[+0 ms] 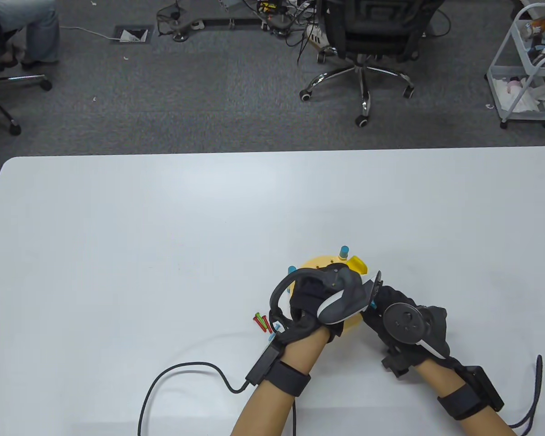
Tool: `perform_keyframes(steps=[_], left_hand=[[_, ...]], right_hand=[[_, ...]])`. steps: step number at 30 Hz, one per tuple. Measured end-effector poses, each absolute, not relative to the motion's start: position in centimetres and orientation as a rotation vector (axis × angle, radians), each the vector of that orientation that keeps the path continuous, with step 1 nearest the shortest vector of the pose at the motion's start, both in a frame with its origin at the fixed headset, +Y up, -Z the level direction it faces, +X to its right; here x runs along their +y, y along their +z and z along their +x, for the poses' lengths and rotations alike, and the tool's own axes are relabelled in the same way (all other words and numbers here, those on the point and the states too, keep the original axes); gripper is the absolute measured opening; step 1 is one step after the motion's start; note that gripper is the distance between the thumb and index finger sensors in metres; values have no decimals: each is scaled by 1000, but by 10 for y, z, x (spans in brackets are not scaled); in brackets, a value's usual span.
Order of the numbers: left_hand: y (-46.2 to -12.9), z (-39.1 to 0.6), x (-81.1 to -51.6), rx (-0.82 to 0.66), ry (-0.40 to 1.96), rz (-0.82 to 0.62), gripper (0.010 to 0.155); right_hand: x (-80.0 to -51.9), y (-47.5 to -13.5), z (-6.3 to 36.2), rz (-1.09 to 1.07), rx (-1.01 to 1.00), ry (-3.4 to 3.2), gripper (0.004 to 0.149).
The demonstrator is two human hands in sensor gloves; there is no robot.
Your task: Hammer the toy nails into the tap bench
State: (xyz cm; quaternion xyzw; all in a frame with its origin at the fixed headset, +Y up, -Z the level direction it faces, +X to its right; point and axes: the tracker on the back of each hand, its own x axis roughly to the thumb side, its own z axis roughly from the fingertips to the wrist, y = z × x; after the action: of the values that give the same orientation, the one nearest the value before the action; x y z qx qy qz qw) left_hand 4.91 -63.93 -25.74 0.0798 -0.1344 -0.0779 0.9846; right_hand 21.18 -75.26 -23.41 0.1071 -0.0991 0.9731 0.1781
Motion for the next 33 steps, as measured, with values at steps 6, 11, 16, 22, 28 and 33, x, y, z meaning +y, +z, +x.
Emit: perform_keyframes(steps=[6,11,16,22,28,33], left_hand=[[-242,-6,-635,-260,63,172,63],[-238,-74,-666,-156,258,162,63],[-247,-130,-702,-7,468,25,63],[-253,-142,-717,40,523,-17,64],[-250,-136,-715,20,501,9,64],[-250,-132,-715,0,479,10,64]], right_hand=[[-739,-235,234,289,-81,2678,70],[-730,-246,288,14,-166,2564,60],[-757,-260,294,-56,-9,2860,55],[-780,-261,257,33,143,3211,56],[-781,-257,245,167,180,3251,56],[-784,-260,253,172,229,3183,57]])
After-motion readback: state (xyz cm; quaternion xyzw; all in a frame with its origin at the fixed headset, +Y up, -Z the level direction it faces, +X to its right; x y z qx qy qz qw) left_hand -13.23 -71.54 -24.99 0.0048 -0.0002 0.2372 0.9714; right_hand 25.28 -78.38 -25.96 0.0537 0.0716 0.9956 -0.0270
